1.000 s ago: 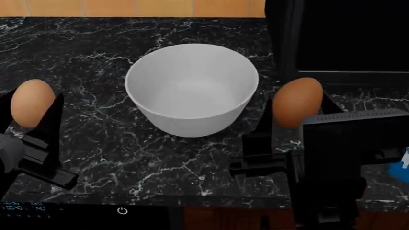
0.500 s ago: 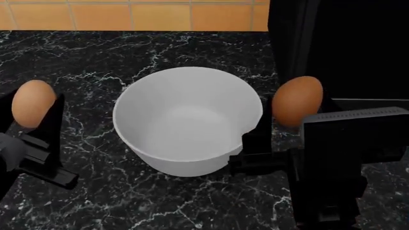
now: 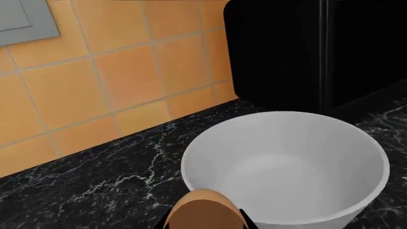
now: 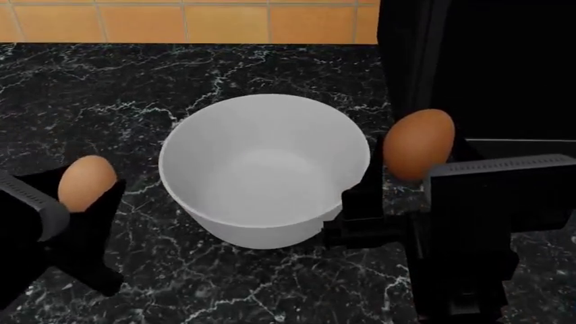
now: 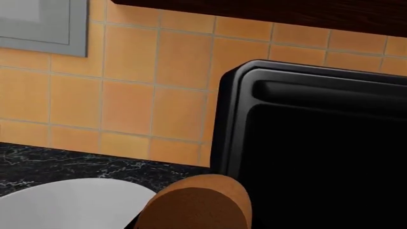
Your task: Place the eggs and milk next to the bowl.
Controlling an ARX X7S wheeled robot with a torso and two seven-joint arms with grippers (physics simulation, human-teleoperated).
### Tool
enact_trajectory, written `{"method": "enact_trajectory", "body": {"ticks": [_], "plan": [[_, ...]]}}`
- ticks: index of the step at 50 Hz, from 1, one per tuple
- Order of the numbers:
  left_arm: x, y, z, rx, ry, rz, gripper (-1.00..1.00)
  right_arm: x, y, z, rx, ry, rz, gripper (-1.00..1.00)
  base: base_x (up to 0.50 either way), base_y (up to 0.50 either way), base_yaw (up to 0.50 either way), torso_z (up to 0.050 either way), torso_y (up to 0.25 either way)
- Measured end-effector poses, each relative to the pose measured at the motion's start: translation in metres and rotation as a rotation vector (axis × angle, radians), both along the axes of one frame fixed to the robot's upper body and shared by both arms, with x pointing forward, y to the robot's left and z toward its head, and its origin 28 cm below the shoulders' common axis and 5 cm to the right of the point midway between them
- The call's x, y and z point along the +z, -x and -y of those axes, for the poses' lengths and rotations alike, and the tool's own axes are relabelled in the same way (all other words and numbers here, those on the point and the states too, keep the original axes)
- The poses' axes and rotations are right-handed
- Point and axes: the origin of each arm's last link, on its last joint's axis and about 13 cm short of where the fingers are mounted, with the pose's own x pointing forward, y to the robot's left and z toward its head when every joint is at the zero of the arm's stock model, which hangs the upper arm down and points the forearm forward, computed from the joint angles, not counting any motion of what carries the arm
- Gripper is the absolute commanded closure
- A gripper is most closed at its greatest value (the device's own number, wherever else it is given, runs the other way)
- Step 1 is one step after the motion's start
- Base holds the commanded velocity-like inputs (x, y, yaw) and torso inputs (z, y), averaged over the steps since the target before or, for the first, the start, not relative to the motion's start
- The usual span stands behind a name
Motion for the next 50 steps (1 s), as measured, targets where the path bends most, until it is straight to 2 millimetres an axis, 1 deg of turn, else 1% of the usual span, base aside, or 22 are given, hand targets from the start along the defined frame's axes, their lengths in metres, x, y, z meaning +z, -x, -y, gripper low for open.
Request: {"method": "enact_trajectory", "body": {"ticks": [22, 35, 50], "plan": [[-0.01, 0.005, -0.001, -0.117, -0.074, -0.169, 1.0, -0.001, 0.003, 0.001, 0.0, -0.005, -0.001, 1.0, 0.0, 0.0, 0.0, 0.0, 0.0], [-0.016, 0.001, 0.004, -0.155, -0.092, -0.215, 1.0, -0.003, 0.004, 0.002, -0.002, -0.01, -0.003, 1.0, 0.0, 0.0, 0.0, 0.0, 0.001], [-0.024, -0.008, 0.01, -0.181, -0.107, -0.248, 1.0, -0.004, 0.004, 0.001, -0.003, -0.01, -0.004, 1.0, 0.0, 0.0, 0.0, 0.0, 0.0]]}}
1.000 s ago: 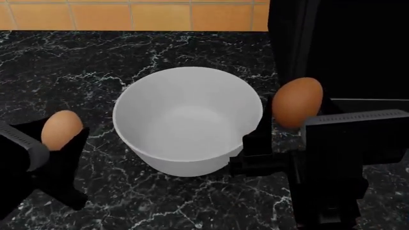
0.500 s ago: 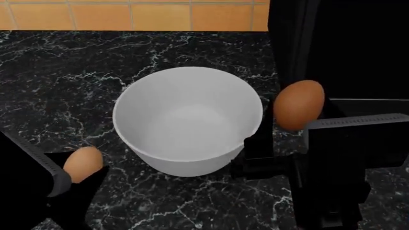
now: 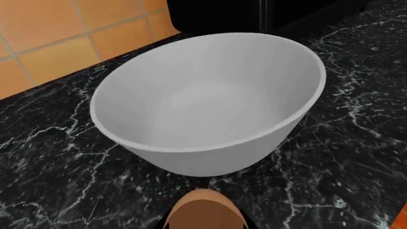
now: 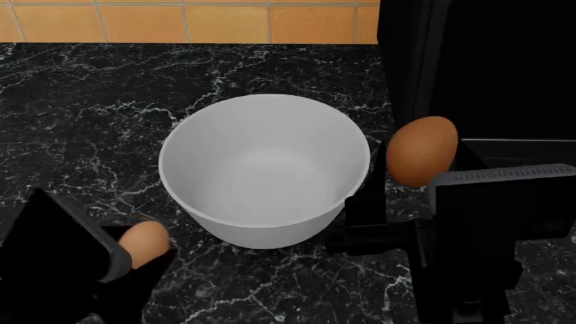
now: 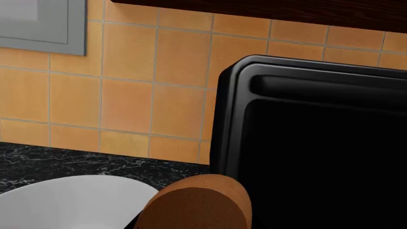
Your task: Place the eggs and milk next to the bowl.
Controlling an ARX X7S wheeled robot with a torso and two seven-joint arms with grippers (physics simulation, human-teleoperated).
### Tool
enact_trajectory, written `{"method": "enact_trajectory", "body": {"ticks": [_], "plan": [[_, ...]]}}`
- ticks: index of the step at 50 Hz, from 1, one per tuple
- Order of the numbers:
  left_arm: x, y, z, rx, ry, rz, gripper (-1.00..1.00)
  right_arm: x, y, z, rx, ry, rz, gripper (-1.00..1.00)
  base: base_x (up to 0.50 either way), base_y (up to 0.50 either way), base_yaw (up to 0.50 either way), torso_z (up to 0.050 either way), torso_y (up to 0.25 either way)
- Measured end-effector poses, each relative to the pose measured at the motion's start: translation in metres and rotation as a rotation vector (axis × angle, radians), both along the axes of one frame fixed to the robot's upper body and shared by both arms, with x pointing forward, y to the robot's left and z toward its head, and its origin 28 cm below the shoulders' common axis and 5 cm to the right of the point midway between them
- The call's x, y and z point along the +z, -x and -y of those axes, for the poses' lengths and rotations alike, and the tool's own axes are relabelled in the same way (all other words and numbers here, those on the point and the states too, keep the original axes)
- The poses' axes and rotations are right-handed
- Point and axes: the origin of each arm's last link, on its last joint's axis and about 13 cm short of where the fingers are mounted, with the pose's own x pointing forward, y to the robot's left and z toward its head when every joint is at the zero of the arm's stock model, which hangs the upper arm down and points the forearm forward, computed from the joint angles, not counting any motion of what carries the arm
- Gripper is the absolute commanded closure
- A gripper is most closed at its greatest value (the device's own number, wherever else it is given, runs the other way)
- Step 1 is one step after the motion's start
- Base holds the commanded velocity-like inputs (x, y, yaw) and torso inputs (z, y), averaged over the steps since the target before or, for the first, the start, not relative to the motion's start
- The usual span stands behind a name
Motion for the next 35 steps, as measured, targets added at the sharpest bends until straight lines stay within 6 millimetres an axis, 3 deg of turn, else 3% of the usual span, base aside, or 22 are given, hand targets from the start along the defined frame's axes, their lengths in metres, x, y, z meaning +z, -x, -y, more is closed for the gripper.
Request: {"method": "enact_trajectory", "body": {"ticks": [35], "plan": [[-0.016, -0.022, 0.011, -0.034, -0.032, -0.039, 1.0, 0.001, 0.001, 0.001, -0.007, 0.001, 0.0, 1.0, 0.0, 0.0, 0.0, 0.0, 0.0]]}}
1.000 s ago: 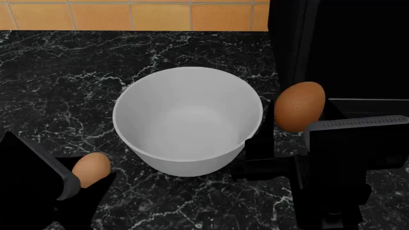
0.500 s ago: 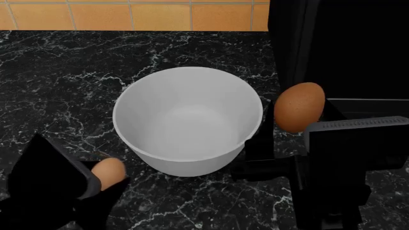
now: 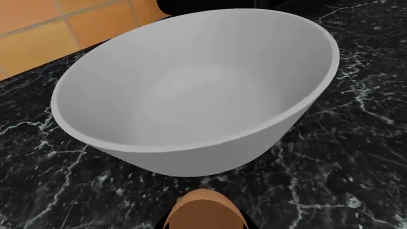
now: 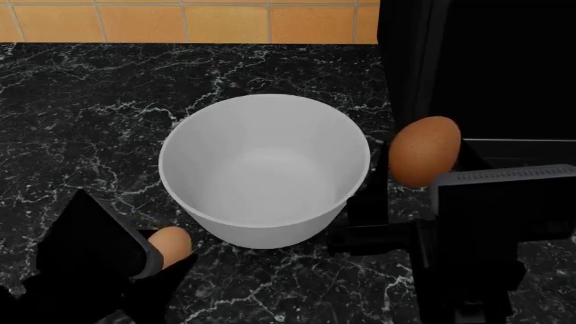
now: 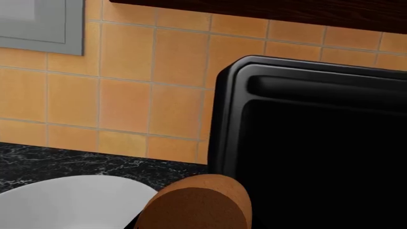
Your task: Place the eggs and milk next to the bowl.
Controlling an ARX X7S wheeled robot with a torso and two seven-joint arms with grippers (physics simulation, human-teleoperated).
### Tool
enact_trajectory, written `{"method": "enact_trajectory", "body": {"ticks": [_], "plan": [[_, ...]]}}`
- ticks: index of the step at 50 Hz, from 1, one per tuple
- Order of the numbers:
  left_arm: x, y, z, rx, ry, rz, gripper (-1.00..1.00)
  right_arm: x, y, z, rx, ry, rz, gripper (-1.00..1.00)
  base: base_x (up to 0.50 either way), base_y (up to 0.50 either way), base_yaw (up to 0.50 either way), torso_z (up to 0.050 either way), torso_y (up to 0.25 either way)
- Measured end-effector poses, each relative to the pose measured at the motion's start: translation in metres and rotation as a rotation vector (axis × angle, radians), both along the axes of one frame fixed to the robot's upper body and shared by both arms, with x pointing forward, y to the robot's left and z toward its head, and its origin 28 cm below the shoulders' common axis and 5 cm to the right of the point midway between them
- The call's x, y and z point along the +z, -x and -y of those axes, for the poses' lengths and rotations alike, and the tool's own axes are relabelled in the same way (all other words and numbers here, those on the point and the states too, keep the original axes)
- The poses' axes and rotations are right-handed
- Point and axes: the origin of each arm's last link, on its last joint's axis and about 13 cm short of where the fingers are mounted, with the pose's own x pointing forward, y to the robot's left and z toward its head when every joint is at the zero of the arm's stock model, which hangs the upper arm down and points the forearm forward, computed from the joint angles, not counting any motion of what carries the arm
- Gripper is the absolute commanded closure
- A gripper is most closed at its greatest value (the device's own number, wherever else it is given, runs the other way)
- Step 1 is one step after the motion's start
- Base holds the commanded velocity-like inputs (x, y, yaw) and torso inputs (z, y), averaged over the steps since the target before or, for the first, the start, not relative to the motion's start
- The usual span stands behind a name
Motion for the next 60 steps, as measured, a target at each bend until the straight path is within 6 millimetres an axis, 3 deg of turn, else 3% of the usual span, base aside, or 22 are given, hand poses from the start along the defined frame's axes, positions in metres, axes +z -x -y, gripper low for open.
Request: {"method": "enact_trajectory", "body": {"ticks": [60], "plan": [[-0.029, -0.023, 0.013, -0.053, -0.05, -0.052, 1.0, 0.002, -0.001, 0.001, -0.009, 0.001, 0.0, 1.0, 0.0, 0.0, 0.0, 0.0, 0.0]]}}
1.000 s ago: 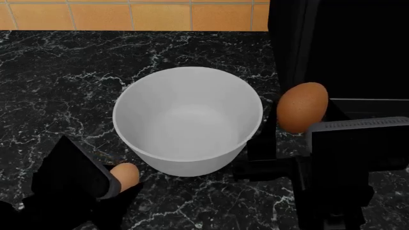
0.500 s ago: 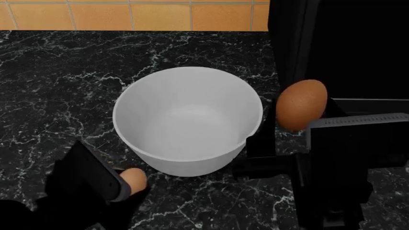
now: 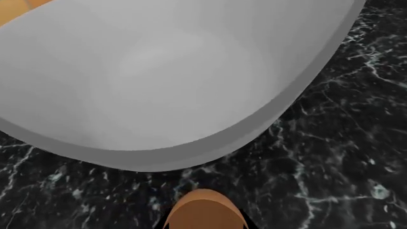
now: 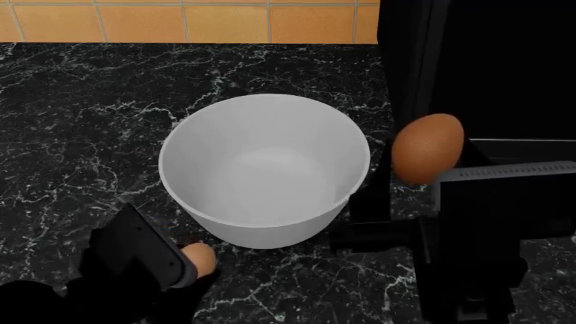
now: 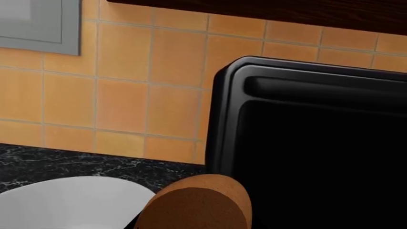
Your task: Place the eggs and milk next to the bowl.
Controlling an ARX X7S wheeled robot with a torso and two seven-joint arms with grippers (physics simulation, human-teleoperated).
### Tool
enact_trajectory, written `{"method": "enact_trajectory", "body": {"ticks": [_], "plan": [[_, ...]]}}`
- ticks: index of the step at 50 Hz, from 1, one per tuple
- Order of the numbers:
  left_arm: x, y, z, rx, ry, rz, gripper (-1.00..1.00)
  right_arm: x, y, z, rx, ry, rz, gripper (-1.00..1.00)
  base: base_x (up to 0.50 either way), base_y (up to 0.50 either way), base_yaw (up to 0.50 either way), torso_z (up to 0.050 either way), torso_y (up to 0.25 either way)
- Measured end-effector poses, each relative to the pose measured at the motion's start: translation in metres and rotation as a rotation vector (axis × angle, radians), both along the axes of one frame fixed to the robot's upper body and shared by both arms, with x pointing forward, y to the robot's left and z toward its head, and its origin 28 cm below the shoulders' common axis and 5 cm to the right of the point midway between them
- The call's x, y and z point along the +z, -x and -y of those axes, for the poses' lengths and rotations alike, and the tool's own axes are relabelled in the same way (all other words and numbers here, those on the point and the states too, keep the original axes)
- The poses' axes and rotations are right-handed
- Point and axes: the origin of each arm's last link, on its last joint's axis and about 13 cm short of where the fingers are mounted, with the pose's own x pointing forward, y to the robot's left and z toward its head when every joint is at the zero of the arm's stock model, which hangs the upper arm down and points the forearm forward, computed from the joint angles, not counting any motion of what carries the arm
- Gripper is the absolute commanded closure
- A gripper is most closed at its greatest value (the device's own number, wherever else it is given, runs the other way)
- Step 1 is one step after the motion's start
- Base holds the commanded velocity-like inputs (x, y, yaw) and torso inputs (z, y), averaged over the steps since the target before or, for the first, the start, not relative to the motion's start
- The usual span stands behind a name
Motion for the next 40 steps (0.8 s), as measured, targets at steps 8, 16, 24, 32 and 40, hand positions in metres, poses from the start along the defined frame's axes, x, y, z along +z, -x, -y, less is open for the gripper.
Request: {"method": "enact_trajectory", "body": {"ticks": [8, 16, 24, 32, 40], "plan": [[-0.002, -0.003, 0.001, -0.007, -0.002, -0.002, 1.0, 0.0, 0.0, 0.001, -0.003, 0.0, -0.002, 1.0, 0.0, 0.0, 0.0, 0.0, 0.0], [-0.002, -0.006, 0.003, -0.016, 0.0, 0.0, 1.0, -0.001, 0.0, 0.001, -0.005, 0.0, -0.004, 1.0, 0.0, 0.0, 0.0, 0.0, 0.0], [-0.003, -0.009, 0.004, -0.022, 0.004, 0.001, 1.0, -0.002, 0.0, 0.001, -0.008, 0.0, -0.005, 1.0, 0.0, 0.0, 0.0, 0.0, 0.0], [0.0, -0.012, 0.0, 0.01, -0.015, 0.028, -1.0, -0.002, -0.001, 0.001, -0.009, -0.002, -0.006, 1.0, 0.0, 0.0, 0.0, 0.0, 0.0], [0.0, -0.011, 0.0, 0.016, -0.018, 0.028, -1.0, -0.003, -0.001, 0.001, -0.009, -0.004, -0.006, 1.0, 0.0, 0.0, 0.0, 0.0, 0.0]]}}
